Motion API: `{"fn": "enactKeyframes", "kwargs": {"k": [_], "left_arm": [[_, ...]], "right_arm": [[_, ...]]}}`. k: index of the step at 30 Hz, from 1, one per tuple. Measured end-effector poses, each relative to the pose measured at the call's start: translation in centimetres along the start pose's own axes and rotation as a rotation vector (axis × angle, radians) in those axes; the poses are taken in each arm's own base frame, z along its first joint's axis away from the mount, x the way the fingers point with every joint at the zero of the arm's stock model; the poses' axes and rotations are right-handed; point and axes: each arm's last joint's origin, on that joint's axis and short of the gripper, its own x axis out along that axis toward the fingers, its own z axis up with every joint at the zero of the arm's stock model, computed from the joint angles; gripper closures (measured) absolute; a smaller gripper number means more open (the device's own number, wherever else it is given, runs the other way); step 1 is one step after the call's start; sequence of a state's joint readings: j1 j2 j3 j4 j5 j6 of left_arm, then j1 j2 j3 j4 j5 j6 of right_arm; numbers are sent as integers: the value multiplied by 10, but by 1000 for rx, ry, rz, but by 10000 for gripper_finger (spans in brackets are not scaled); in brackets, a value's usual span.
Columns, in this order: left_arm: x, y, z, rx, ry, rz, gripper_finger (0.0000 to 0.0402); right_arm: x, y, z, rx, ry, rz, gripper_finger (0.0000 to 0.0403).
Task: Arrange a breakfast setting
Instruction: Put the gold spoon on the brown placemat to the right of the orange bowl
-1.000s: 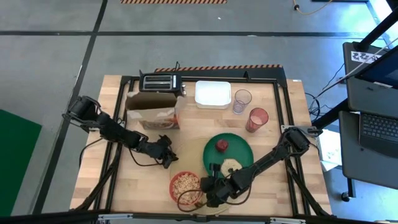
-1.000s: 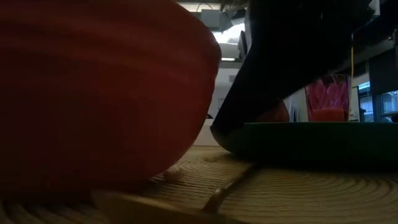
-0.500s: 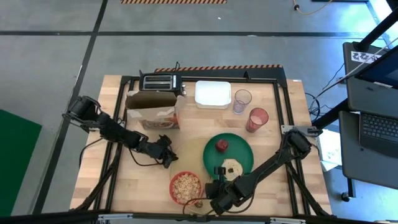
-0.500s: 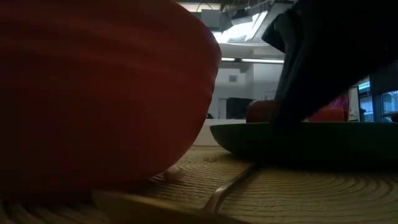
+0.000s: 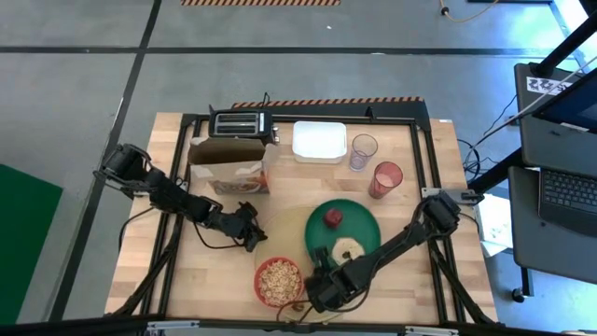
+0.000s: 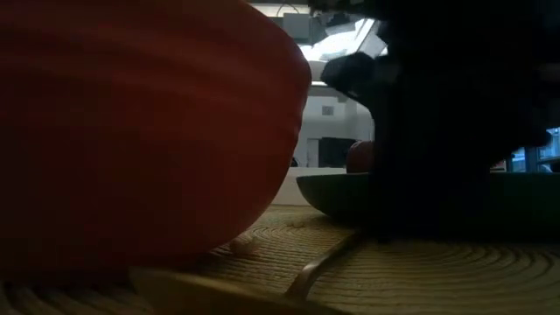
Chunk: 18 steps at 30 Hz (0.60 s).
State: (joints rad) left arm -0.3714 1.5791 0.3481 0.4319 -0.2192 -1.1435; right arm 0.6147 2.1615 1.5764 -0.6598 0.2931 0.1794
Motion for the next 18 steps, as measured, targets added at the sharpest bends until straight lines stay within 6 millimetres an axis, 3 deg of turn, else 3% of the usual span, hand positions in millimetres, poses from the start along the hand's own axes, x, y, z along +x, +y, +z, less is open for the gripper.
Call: {"fn": "enactKeyframes", "kwargs": {"k": [18], "left_arm": [[0, 0, 0, 0, 2, -2, 274]], "right_arm": [[13, -17, 8, -59, -42, -19, 400]]}}
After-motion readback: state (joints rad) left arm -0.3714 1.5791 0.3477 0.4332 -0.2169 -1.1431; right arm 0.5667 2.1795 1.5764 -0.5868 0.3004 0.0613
